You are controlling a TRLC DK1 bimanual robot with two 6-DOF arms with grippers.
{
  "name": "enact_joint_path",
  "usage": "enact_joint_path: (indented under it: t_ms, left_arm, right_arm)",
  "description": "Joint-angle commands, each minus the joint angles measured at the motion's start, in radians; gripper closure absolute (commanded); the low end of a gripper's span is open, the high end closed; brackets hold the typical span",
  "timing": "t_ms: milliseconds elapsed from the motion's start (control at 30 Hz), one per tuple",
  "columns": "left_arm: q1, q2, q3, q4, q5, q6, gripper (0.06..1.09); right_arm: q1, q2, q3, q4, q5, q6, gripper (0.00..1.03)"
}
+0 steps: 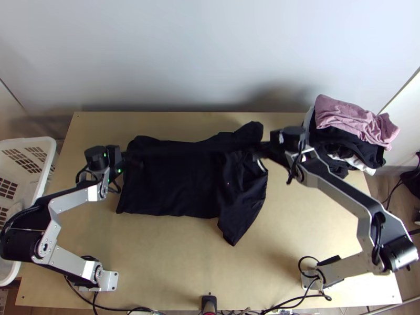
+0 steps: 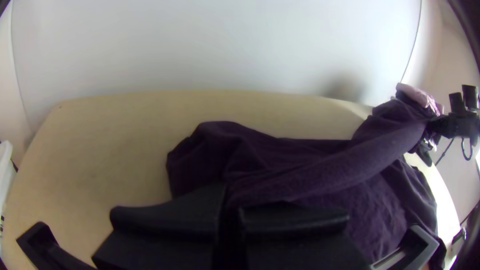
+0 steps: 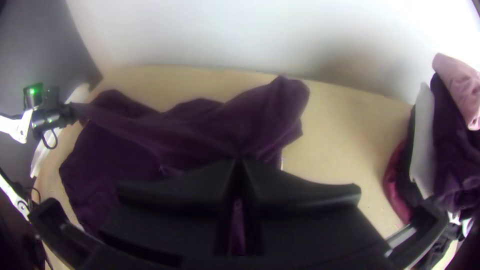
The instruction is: Fold the t-shirt
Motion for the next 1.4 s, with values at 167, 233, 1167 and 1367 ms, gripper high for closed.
enact_joint_path:
  t_ms: [167,233,1167,1367]
  left_arm:
    - [0.015,-0.058,-0.033,-0.161,0.018,0.015,0.15]
    - [0.029,-0.067,-0.022,-0.213,0.021,-0.001,0.1]
    - [0.208,-0.836,-0.261,-1.069,0.266,0.229,0.1]
    - [0.226,-0.859,-0.28,-1.063,0.263,0.225,0.1]
  right_arm:
    - [0.06,-0.126,-0.148,-0.044,-0.003,-0.008,0.27]
    - [0.058,-0.13,-0.126,-0.105,-0.003,0.0,0.03]
    - [0.248,-0.662,-0.335,-0.671,-0.163,0.212,0.05]
    - [0.314,-0.663,-0.392,-0.659,-0.198,0.261,0.05]
